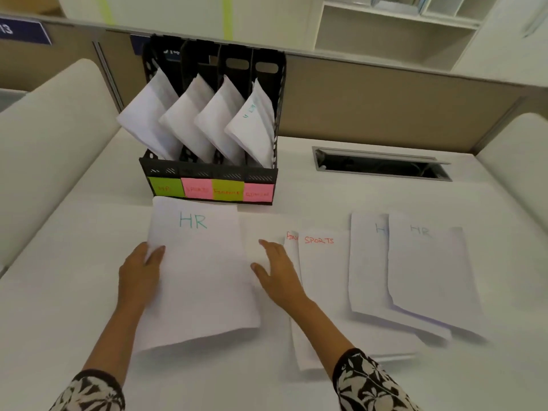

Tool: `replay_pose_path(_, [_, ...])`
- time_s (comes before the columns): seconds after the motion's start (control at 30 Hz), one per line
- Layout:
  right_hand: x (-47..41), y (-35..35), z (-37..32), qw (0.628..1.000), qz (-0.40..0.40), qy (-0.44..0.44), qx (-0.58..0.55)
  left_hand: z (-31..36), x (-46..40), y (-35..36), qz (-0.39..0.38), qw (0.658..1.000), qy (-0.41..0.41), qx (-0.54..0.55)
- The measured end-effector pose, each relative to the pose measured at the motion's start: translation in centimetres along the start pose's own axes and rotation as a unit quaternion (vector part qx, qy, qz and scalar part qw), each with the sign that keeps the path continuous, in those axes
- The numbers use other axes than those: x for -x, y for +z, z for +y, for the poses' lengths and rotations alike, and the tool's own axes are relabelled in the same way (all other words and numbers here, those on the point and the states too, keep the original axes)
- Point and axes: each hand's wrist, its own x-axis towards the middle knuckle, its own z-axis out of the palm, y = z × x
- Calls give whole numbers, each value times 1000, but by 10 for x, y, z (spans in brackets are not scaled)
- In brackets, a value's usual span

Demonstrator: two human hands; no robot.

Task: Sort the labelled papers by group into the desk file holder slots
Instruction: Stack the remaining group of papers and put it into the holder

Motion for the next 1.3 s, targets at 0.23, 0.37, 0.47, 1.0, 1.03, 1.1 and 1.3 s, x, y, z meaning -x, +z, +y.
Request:
replay_pose_path(0.23, [33, -97, 84, 973, 191, 105, 78, 37, 39, 64, -63, 996, 40, 43])
replay_pose_path(0.37, [59, -145, 142, 926, 150, 276, 207, 52, 77, 116, -113, 990, 75, 49])
replay_pose_path(0.47, [71, -155, 159, 897, 66, 361, 247, 57, 93, 145, -120, 987, 100, 26])
replay_pose_path(1.0, [75, -142, 156, 900, -64, 330, 277, 40, 108, 183, -163, 981, 89, 49])
replay_pose_path(1.03, [76, -144, 154, 898, -49, 320, 298, 40, 108, 184, -163, 981, 90, 50])
replay_pose_path(1.1, [75, -146, 148, 904, -22, 294, 310, 39, 107, 184, -163, 981, 87, 53])
replay_pose_path(1.3, [64, -127, 84, 956, 5, 166, 242, 38, 103, 185, -171, 980, 67, 77])
